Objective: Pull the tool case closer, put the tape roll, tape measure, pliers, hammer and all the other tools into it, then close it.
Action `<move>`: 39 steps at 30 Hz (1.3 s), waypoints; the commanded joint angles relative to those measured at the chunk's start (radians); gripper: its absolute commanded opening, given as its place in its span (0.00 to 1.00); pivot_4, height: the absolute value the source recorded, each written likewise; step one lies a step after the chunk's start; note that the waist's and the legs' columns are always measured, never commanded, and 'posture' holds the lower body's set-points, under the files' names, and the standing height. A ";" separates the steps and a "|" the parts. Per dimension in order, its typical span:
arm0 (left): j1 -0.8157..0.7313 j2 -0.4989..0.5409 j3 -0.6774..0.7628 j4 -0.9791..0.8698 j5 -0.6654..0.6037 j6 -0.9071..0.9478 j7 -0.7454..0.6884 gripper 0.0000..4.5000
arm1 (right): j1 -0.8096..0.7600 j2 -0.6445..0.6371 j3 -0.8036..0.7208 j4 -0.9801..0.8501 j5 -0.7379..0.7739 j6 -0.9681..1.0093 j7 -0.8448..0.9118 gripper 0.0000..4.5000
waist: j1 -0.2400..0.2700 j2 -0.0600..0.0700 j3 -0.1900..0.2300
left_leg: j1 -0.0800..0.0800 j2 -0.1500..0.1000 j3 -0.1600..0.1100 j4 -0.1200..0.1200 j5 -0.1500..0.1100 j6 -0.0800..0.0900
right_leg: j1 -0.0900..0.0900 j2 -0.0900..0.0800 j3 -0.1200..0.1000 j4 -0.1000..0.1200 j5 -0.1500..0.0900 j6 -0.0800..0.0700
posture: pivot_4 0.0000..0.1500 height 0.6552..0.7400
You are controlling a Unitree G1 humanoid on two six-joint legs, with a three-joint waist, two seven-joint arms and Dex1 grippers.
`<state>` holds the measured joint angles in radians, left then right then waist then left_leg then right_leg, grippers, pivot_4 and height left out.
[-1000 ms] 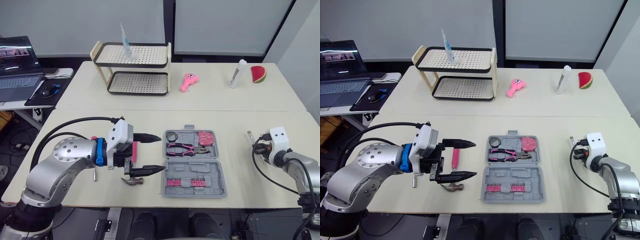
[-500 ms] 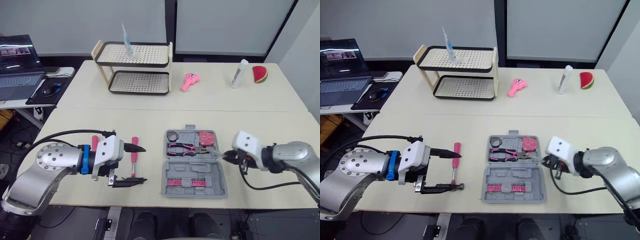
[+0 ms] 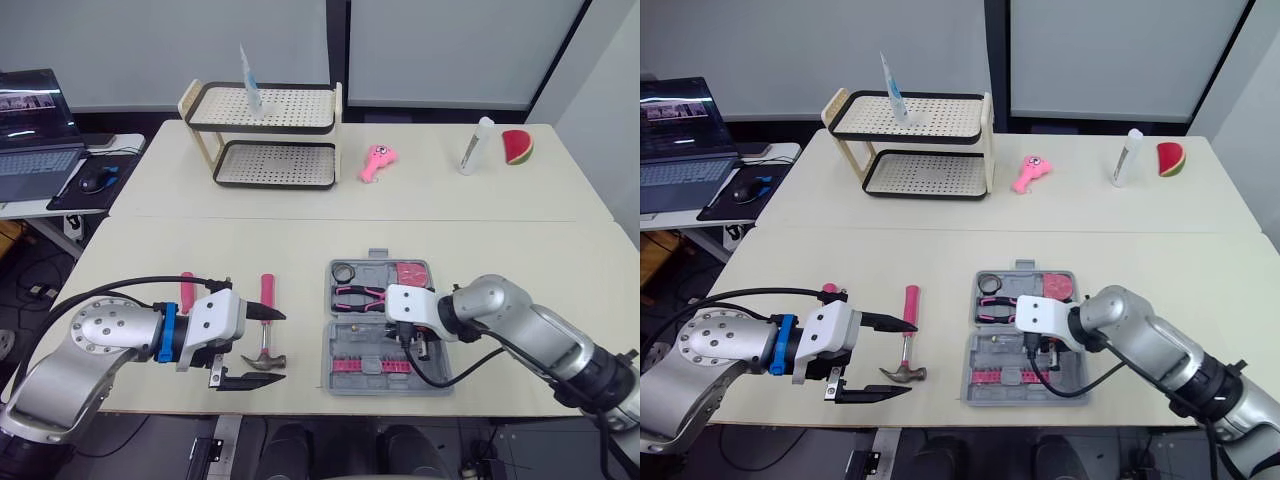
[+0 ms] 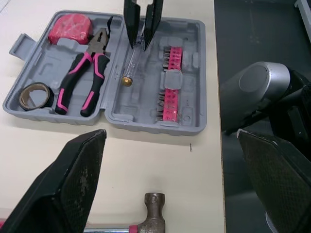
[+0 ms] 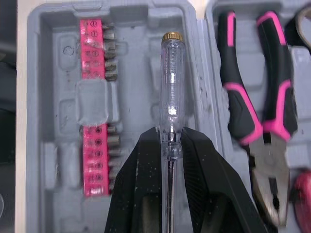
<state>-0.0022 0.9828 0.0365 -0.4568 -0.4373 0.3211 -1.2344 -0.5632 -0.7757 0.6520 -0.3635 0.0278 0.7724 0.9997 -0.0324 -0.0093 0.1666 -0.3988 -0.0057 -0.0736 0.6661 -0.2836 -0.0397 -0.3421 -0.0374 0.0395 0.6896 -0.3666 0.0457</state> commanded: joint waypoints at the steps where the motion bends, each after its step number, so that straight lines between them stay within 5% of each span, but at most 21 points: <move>1: 0.010 0.011 0.020 -0.024 0.005 -0.017 0.002 1.00 | -0.031 0.026 0.013 0.023 -0.036 -0.030 0.014 0.08 | 0.000 0.000 0.000 | 0.000 0.000 0.000 0.000 0.000 0.000 | 0.000 0.000 0.000 0.000 0.000 0.000 | 1.00 0.87; 30: 0.030 0.003 0.015 -0.047 0.003 -0.016 0.028 1.00 | -0.058 0.127 -0.001 0.125 -0.155 -0.148 0.077 0.08 | 0.000 0.000 0.000 | 0.000 0.000 0.001 0.000 0.000 0.000 | -0.005 0.000 0.001 0.007 0.000 0.000 | 1.00 0.87; 31: 0.030 0.003 0.015 -0.047 0.004 -0.016 0.029 1.00 | -0.058 0.127 -0.003 0.124 -0.154 -0.150 0.079 0.24 | 0.000 0.000 0.000 | 0.000 0.000 0.001 0.000 0.000 0.000 | -0.005 0.000 0.001 0.007 0.000 0.000 | 1.00 0.87; 39: 0.030 0.000 0.013 -0.053 0.001 -0.010 0.035 1.00 | -0.045 0.128 -0.066 0.085 -0.132 -0.185 0.072 0.52 | 0.000 0.000 0.000 | 0.000 0.000 0.001 0.001 0.000 0.000 | -0.006 0.000 0.001 0.007 0.000 0.000 | 1.00 0.87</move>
<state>0.0294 0.9827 0.0365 -0.4789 -0.4305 0.3172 -1.2078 -0.6041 -0.6501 0.6278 -0.2311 -0.1222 0.6063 1.0683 -0.0325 -0.0092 0.1666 -0.3990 -0.0055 -0.0722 0.6667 -0.2835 -0.0399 -0.3478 -0.0375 0.0403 0.6966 -0.3666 0.0457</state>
